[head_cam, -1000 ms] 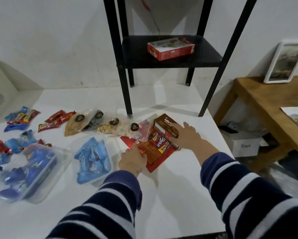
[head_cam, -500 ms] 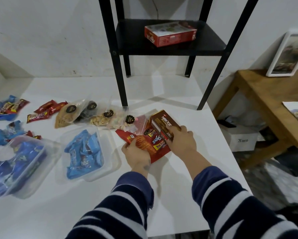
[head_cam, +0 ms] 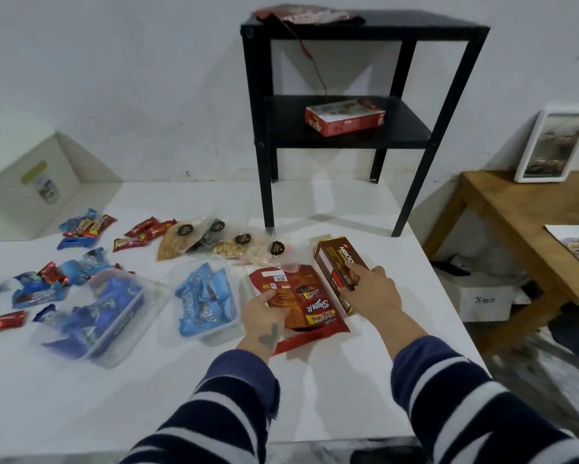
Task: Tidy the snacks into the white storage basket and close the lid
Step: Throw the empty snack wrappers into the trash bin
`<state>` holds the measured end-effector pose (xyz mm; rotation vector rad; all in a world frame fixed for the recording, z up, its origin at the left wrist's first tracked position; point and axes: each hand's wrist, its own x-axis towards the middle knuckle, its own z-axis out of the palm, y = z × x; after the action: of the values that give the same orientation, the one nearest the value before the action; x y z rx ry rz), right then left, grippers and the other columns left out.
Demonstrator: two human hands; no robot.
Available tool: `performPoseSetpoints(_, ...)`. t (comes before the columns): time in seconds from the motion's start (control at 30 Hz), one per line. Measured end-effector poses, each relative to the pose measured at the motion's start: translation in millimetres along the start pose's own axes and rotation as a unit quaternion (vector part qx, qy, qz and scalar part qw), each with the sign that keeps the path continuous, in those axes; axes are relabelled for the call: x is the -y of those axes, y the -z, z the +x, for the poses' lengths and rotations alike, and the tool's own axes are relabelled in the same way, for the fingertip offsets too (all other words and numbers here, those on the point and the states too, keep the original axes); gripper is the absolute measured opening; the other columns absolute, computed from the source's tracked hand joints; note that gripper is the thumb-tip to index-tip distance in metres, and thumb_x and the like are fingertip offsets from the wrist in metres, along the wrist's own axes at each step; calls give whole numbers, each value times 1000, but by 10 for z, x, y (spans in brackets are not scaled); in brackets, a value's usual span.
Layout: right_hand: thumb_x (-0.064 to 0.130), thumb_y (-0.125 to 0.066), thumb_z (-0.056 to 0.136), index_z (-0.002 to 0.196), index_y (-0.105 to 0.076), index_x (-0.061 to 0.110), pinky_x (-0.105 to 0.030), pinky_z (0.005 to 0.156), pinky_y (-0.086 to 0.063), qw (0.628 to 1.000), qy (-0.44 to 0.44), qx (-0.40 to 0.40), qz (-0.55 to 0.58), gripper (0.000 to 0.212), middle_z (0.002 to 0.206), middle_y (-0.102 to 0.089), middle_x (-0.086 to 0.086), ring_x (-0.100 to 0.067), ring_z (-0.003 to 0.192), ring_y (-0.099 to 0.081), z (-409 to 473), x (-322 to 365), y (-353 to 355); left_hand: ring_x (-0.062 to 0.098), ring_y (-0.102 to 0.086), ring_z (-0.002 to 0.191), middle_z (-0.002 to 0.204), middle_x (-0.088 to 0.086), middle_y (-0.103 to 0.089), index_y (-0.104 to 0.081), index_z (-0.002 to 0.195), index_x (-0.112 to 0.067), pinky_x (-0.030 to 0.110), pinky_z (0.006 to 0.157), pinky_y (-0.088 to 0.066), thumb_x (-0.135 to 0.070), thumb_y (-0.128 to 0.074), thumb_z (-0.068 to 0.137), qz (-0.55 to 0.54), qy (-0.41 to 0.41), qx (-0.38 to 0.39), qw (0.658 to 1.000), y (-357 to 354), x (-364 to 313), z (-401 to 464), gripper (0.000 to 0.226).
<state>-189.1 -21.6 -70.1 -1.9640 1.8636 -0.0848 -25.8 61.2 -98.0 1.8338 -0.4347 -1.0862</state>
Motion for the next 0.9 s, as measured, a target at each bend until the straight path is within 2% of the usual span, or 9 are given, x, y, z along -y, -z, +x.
performPoseSetpoints(0.2, 48, -55, 88, 144, -30, 42, -43, 90, -54, 1000, 5, -24, 6, 61, 124, -43, -8, -29, 110, -54, -634, 231, -42, 24, -58, 114, 134, 8, -55, -49, 136, -16, 33, 95, -52, 2, -64, 85, 48, -30, 12, 998, 459, 98, -428, 56)
performPoseSetpoints(0.43, 45, -54, 90, 144, -31, 41, -42, 93, -50, 996, 72, -52, 16, 59, 124, -42, -9, -32, 112, -50, -1624, 842, -141, 27, -58, 115, 131, 8, -56, -52, 134, -15, 40, 98, -50, 4, -63, 85, -16, -66, -33, 997, 1500, 300, -1065, 53)
performPoseSetpoints(0.6, 47, -55, 89, 144, -31, 42, -42, 94, -49, 987, 154, -43, 10, 61, 127, -41, -9, -32, 118, -45, -2194, 1660, -362, 28, -59, 112, 127, 6, -58, -55, 131, -13, 42, 97, -50, 4, -65, 84, -44, -115, -134, 983, 2605, 394, -1373, 51)
performPoseSetpoints(0.9, 57, -52, 86, 141, -34, 45, -45, 97, -45, 939, 343, -2, -16, 59, 135, -39, -8, -31, 124, -40, -2844, 3552, -1068, 27, -61, 109, 129, 5, -56, -55, 131, -21, 43, 92, -54, 0, -64, 86, -124, -120, -333, 927, 4622, 632, -1473, 50)
